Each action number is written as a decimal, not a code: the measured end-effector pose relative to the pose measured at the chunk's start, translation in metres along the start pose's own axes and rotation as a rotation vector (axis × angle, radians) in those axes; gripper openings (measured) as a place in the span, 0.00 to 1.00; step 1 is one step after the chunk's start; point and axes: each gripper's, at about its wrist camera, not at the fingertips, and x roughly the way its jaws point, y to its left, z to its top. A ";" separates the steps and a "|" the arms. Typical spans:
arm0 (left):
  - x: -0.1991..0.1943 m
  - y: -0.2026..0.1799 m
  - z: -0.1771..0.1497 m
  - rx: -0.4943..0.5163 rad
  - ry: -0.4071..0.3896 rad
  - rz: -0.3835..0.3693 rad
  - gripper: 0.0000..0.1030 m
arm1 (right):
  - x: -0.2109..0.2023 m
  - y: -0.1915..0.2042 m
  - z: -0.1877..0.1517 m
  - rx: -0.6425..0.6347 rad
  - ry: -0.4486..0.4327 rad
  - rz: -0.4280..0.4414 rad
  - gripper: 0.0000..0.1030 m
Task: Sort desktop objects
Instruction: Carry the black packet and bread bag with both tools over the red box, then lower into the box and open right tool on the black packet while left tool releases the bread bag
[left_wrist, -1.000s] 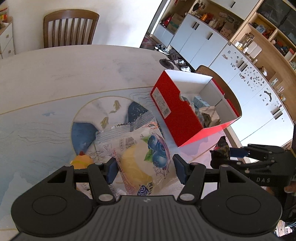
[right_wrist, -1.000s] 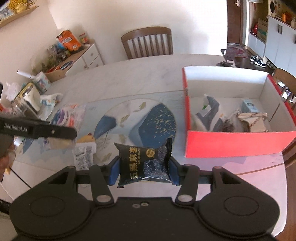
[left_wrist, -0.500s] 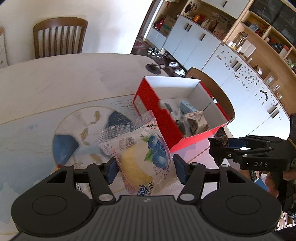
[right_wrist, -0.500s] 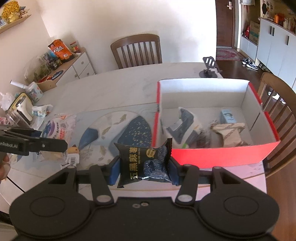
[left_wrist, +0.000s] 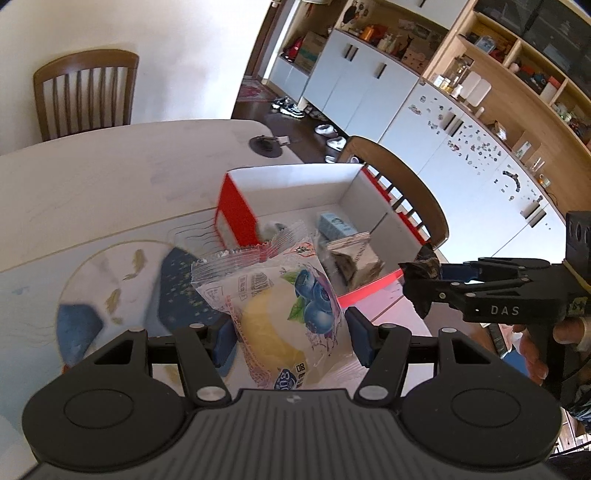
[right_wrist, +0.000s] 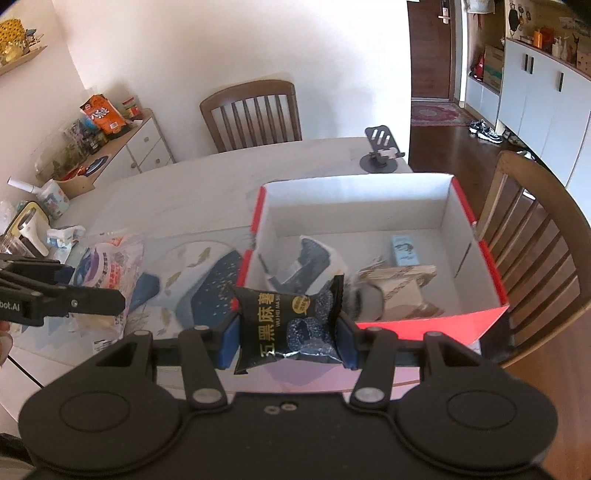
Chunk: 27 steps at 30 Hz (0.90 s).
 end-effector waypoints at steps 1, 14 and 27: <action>0.003 -0.004 0.001 0.004 0.001 -0.001 0.59 | 0.000 -0.004 0.001 0.002 0.000 0.001 0.50; 0.042 -0.036 0.022 0.036 0.017 -0.012 0.59 | 0.004 -0.053 0.019 0.027 -0.002 -0.015 0.50; 0.106 -0.065 0.054 0.077 0.073 -0.036 0.59 | 0.036 -0.086 0.042 0.027 0.030 -0.047 0.50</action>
